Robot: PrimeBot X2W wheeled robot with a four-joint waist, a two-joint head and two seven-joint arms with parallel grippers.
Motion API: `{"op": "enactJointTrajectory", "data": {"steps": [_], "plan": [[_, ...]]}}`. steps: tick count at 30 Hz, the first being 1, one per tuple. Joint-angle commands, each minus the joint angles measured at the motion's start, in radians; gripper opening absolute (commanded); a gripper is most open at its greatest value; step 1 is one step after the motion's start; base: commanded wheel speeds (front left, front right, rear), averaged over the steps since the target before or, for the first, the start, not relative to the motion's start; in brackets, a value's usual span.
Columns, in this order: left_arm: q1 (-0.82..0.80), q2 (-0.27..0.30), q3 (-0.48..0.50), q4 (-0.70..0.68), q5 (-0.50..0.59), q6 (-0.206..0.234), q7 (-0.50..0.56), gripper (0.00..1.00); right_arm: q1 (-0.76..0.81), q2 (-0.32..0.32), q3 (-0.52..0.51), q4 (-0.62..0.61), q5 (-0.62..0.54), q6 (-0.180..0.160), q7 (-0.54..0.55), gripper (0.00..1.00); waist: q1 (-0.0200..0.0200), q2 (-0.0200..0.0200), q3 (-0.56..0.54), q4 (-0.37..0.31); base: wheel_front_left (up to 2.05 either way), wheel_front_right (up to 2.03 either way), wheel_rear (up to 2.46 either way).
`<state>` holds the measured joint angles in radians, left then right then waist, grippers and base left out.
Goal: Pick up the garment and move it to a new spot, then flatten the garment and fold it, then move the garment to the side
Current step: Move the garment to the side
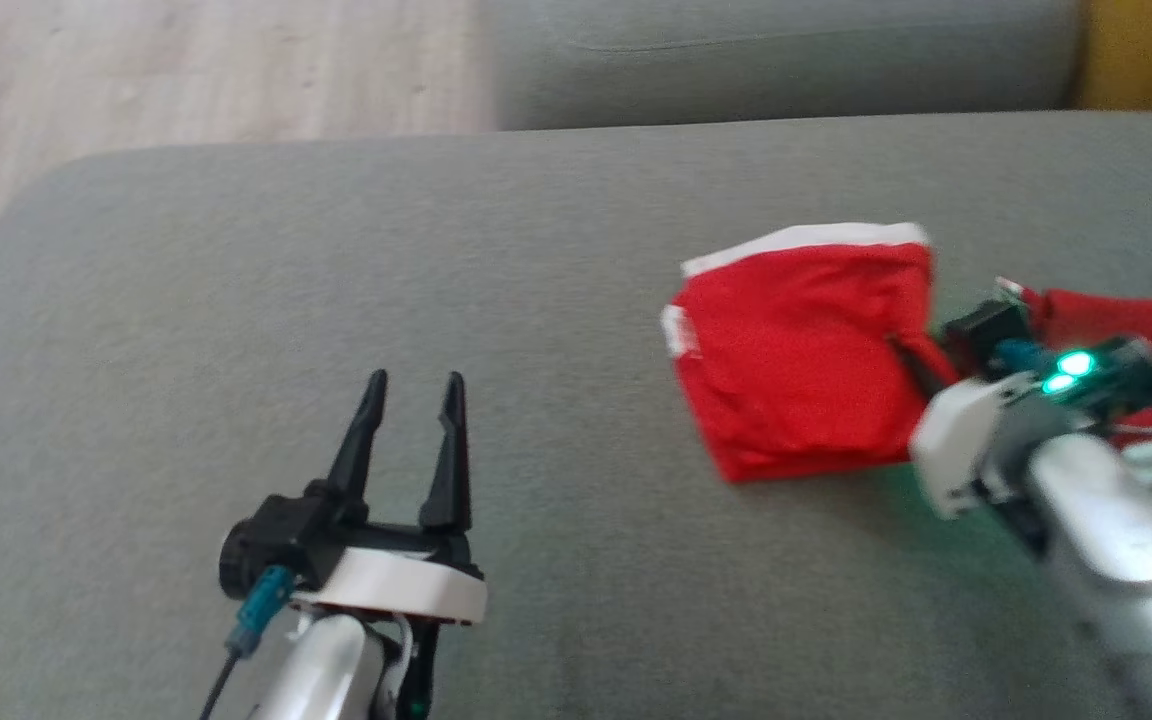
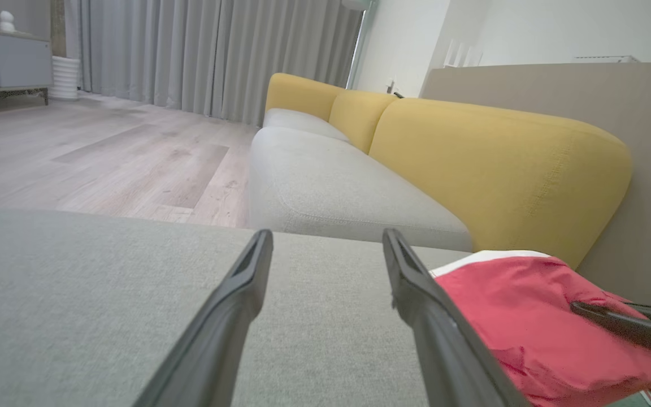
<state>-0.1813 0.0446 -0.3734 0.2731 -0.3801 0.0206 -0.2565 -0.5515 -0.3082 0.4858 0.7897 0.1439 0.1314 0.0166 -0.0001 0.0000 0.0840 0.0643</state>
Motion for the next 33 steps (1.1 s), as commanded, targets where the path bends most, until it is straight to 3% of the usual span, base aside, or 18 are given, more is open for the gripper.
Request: {"op": "enactJointTrajectory", "data": {"steps": [1,10,13,18,33], "plan": [[-0.029,0.006,0.046,-0.034,0.009,0.001,-0.005,1.00,-0.012,-0.054,0.031,-0.057,0.017,-0.001,0.014,0.00,0.0001,0.0000,0.003,-0.044,0.00,0.00,0.00],[-0.066,0.006,0.050,-0.045,0.004,-0.010,-0.005,1.00,-0.002,-0.477,0.141,-0.317,0.179,-0.001,0.185,0.00,0.0001,0.0000,0.098,-0.108,0.00,0.00,0.00],[-0.085,0.006,0.050,-0.049,0.003,-0.008,-0.005,1.00,-0.005,-0.557,0.097,-0.343,0.226,-0.001,0.207,0.00,0.0001,0.0000,0.133,-0.117,0.00,0.00,0.00],[-0.111,0.006,0.043,-0.043,0.007,-0.014,-0.005,1.00,0.008,-0.589,0.018,-0.310,0.248,-0.001,0.204,0.00,0.0001,0.0000,0.176,-0.111,0.00,0.00,0.00],[-0.133,0.006,0.070,-0.030,0.028,-0.028,-0.005,1.00,0.040,-0.585,-0.132,-0.162,0.102,-0.001,0.244,0.00,0.0001,0.0000,0.220,-0.072,0.00,0.00,0.00]]}}
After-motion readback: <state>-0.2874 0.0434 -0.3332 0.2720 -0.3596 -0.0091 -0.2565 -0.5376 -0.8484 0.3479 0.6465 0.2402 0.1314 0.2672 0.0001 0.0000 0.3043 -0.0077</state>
